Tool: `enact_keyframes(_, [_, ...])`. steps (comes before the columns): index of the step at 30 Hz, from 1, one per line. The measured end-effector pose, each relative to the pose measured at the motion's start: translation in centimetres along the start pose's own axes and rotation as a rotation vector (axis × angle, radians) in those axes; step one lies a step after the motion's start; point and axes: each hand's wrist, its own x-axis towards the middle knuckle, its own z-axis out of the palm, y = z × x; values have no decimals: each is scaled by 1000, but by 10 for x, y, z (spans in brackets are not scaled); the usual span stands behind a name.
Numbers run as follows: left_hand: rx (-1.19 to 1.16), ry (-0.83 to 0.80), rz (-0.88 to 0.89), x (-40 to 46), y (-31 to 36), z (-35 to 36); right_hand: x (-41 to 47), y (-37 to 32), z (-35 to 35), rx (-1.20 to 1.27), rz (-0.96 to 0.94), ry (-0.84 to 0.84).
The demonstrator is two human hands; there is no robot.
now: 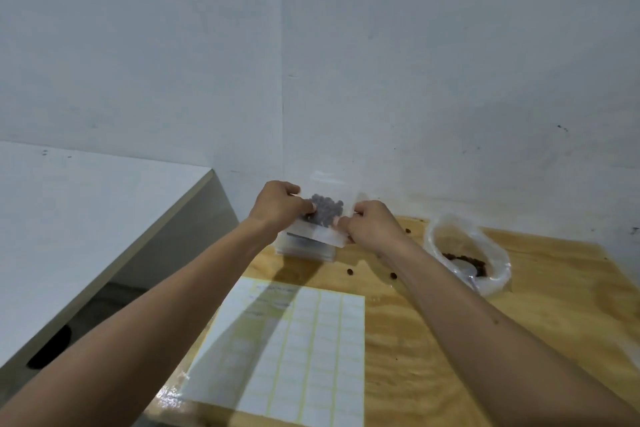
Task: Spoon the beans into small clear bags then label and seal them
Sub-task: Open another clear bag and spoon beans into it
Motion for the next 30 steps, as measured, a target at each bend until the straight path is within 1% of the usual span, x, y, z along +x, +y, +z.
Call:
enact_keyframes(4, [133,6,-69,8,-21,-3,11,-1,21,-186,19,-29])
enact_keyframes(7, [158,-29,-80,10,-33,-3,15,-1,31,-348,45,-81])
enact_keyframes(14, [102,-11,-99,16,-43,-6,22,1,35,-351,44,-99])
enact_keyframes(20, [147,1,-102,10,-37,-4,16,5,28,-262,19,-102])
enact_keyframes(23, [194,19,-95,0,-32,-4,6,4,13,-319,-32,-94])
enact_keyframes(26, [227,51,-56,-14,-22,-2,-6,6,-8,-373,-82,-53])
enact_keyframes(30, [359,132,85,-36,6,14,-26,9,-47,-453,-175,53])
